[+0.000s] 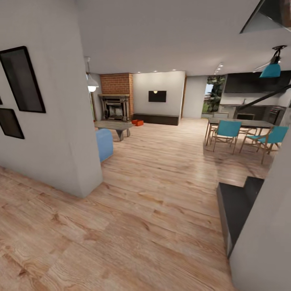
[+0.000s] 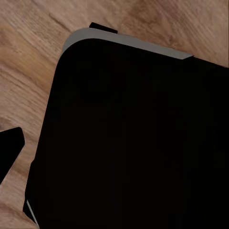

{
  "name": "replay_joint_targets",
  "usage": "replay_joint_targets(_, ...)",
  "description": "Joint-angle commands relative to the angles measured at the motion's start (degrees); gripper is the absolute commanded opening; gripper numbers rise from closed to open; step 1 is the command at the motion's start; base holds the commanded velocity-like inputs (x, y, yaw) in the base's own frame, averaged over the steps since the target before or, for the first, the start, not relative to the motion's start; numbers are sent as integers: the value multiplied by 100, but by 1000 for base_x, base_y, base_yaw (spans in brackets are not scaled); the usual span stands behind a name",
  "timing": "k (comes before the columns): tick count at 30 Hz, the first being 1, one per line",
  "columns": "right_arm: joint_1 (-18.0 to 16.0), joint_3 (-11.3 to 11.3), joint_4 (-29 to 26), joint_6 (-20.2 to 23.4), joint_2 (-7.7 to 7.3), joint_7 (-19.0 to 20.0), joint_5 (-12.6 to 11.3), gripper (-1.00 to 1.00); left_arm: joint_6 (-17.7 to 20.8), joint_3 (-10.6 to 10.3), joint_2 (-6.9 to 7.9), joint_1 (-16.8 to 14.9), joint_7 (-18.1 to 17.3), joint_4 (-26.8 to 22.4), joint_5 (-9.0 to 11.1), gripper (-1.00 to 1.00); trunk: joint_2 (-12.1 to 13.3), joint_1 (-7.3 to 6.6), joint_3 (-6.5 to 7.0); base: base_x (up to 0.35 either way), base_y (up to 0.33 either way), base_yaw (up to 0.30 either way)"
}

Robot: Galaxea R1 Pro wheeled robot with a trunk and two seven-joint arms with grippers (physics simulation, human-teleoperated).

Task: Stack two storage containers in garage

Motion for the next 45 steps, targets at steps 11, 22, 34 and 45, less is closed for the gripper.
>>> replay_joint_targets(11,-5,44,14,-38,1,18,-60,100,-9,4,-1,1,1,-3,20,100,-2,3,-5,297,191,0)
replay_joint_targets(22,-5,41,14,-35,10,13,-81,100,-9,8,-1,1,1,5,29,100,-2,3,-5,320,37,-201)
replay_joint_targets(34,-5,41,14,-38,3,11,-82,100,-9,13,-1,1,1,6,29,100,-2,3,-5,323,0,-284)
replay_joint_targets(45,-5,44,14,-39,0,-10,-73,100,-9,13,-3,1,1,4,28,100,-2,3,-5,323,0,-182)
